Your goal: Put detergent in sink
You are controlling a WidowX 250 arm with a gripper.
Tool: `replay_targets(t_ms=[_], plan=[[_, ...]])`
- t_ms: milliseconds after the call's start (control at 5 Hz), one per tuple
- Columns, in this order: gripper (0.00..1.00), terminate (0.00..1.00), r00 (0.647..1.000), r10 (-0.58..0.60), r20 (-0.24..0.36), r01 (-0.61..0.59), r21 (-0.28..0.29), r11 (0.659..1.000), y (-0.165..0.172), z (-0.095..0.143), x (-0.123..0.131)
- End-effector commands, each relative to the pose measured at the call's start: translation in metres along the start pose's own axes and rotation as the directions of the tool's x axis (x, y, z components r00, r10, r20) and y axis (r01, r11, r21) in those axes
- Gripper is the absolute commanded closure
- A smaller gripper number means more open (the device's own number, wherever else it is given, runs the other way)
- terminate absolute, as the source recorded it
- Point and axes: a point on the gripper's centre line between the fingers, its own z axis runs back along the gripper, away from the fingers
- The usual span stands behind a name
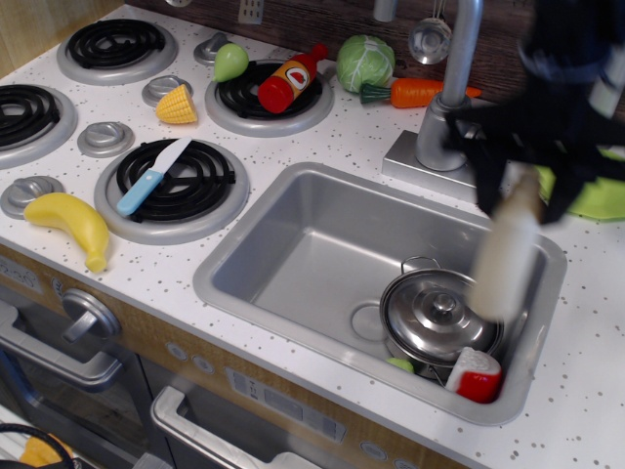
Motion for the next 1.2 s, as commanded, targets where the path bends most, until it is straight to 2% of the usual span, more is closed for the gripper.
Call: replay_targets(t_ms=[0, 200, 400, 600, 800, 1000], plan=[[1.0, 0.0, 0.982, -0.161, 0.097, 0.153, 0.086, 0.985, 0.06, 0.032, 0.034], [1.0, 0.0, 0.952, -0.26, 0.163, 0.249, 0.084, 0.965, 0.108, 0.009, 0.047], [1.0, 0.0, 0.933, -0.303, 0.193, 0.301, 0.041, 0.953, 0.13, -0.022, 0.052], [1.0, 0.0, 0.93, -0.326, 0.171, 0.334, -0.02, 0.942, 0.138, -0.051, 0.052], [1.0, 0.0, 0.924, -0.324, 0.201, 0.34, -0.053, 0.939, 0.139, -0.071, 0.046], [1.0, 0.0, 0.907, -0.346, 0.24, 0.359, -0.014, 0.933, 0.138, -0.084, 0.041]])
